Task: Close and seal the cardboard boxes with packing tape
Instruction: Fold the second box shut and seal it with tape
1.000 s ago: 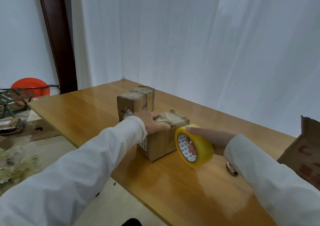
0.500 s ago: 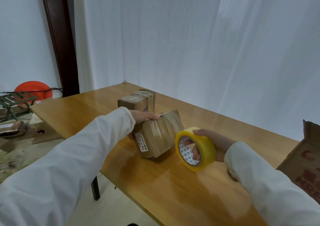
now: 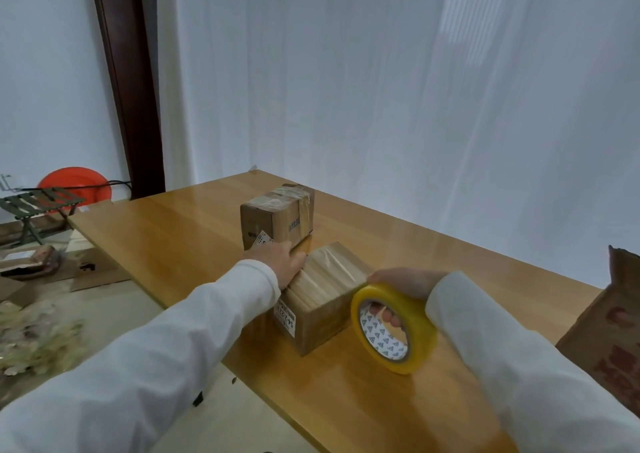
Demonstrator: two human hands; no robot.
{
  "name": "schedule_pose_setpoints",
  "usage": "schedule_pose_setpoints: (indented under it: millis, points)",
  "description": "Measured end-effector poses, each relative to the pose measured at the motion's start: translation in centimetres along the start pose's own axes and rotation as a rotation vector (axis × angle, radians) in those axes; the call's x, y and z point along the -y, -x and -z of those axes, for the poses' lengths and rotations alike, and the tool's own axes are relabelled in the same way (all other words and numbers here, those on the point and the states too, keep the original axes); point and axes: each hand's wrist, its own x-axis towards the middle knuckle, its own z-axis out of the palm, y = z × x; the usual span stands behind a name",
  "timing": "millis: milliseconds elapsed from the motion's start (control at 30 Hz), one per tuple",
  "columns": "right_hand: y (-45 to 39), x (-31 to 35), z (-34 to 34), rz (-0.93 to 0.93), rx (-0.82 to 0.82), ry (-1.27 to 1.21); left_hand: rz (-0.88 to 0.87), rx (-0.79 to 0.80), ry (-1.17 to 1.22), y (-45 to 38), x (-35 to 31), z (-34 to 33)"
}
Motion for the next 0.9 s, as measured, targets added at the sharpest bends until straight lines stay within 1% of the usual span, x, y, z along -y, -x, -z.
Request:
schedule_pose_setpoints:
  millis: [33, 67, 133, 167, 200, 267, 300, 367, 400, 433, 467, 533, 567, 600, 633, 667, 700, 767, 800, 867, 900]
  points:
    - [0.0, 0.1, -0.1, 0.005, 0.002, 0.003, -0.101, -0.013, -0.039, 0.6, -0.7, -0.1]
    - [0.1, 0.2, -0.2, 0.006, 0.003, 0.003, -0.174, 0.041, -0.064, 1.2, -1.5, -0.2]
    - [0.0, 0.1, -0.1, 0.005, -0.011, 0.006, -0.196, 0.17, -0.125, 2.1, -2.8, -0.6]
    - [0.1, -0.1, 0.0, 0.0, -0.014, 0.008, -0.176, 0.194, -0.136, 2.2, -3.0, -0.7]
    - [0.2, -0.5, 0.2, -0.005, -0.008, 0.003, -0.169, 0.184, -0.106, 2.1, -3.0, -0.6]
    - [0.4, -1.4, 0.7, 0.032, 0.023, -0.075, -0.169, 0.148, 0.008, 1.7, -2.7, 0.0]
    - [0.7, -1.7, 1.1, 0.091, 0.035, -0.171, -0.143, 0.155, 0.075, 1.4, -2.6, 0.3]
    - [1.8, -1.7, 2.4, 0.241, 0.063, -0.411, -0.051, 0.219, 0.278, 0.6, -2.2, 1.1]
    - [2.4, -1.3, 3.1, 0.278, 0.065, -0.465, -0.009, 0.268, 0.416, 0.3, -2.1, 1.4]
    - [3.2, -0.8, 3.5, 0.276, 0.039, -0.434, 0.037, 0.307, 0.551, 0.1, -1.8, 1.5]
    - [3.3, -0.3, 3.9, 0.23, -0.017, -0.317, 0.085, 0.336, 0.687, 0.0, -1.6, 1.5]
    - [2.7, 0.3, 3.5, 0.074, -0.159, 0.077, 0.231, 0.419, 0.924, 0.3, -1.0, 1.0]
    - [2.2, 0.2, 2.9, -0.001, -0.203, 0.263, 0.296, 0.47, 0.996, 0.7, -0.7, 0.6]
    - [1.6, -0.1, 2.2, -0.053, -0.215, 0.379, 0.319, 0.513, 1.025, 0.9, -0.3, 0.2]
    - [1.1, -0.5, 1.7, -0.073, -0.204, 0.395, 0.313, 0.541, 1.016, 1.2, 0.0, 0.1]
    - [0.9, -0.7, 1.4, -0.072, -0.173, 0.342, 0.306, 0.53, 0.974, 1.1, 0.2, 0.2]
    - [0.8, -0.8, 1.3, -0.066, -0.148, 0.282, 0.274, 0.493, 0.88, 1.0, 0.4, 0.6]
    - [1.1, -0.8, 1.4, -0.068, -0.112, 0.245, 0.124, 0.367, 0.567, 0.7, -0.1, 1.9]
    - [1.0, -0.8, 1.4, -0.071, -0.108, 0.242, 0.033, 0.277, 0.426, 0.8, -0.8, 2.5]
    - [0.5, -0.2, 1.2, -0.073, -0.111, 0.216, -0.098, 0.144, 0.225, 1.3, -2.8, 2.9]
    - [0.2, 0.0, 1.1, -0.08, -0.101, 0.2, -0.14, 0.124, 0.158, 1.7, -4.1, 2.6]
